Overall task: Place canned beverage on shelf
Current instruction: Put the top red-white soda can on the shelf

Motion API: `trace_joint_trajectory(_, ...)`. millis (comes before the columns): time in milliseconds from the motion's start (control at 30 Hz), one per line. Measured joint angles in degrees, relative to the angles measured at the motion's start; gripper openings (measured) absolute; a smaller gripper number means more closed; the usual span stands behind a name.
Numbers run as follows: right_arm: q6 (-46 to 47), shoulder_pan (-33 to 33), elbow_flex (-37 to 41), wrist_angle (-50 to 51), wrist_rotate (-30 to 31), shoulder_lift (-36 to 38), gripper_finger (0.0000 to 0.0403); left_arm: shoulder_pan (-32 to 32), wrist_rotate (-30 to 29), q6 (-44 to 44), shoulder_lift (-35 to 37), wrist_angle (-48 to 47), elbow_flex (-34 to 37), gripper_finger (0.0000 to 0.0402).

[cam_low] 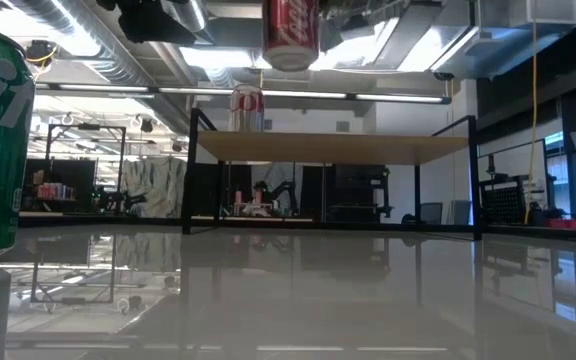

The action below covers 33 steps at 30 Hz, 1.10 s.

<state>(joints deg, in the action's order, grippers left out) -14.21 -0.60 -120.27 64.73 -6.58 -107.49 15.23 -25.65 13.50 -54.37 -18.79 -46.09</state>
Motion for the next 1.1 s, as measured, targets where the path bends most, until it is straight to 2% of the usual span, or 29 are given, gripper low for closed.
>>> trace_joint_trajectory(433,-4.5,-14.7,-2.0,-0.8,1.9,-0.3,0.0305,0.3,0.0,-0.1,0.0,0.0,0.0,0.0387)
trace_joint_trajectory(567,-7.0,-18.6,-2.0,-1.0,0.4,-1.0,0.0306,0.3,0.0,-0.1,0.0,0.0,0.0,0.0387)
trace_joint_trajectory(833,-10.2,-24.6,-1.9,-4.9,-7.7,-4.0,0.0307,0.3,0.0,-0.1,0.0,0.0,0.0,0.0387)
trace_joint_trajectory(1100,-13.6,-28.1,-1.9,-6.0,-9.5,-6.1,0.0307,0.3,0.0,-0.1,0.0,0.0,0.0,0.0387)
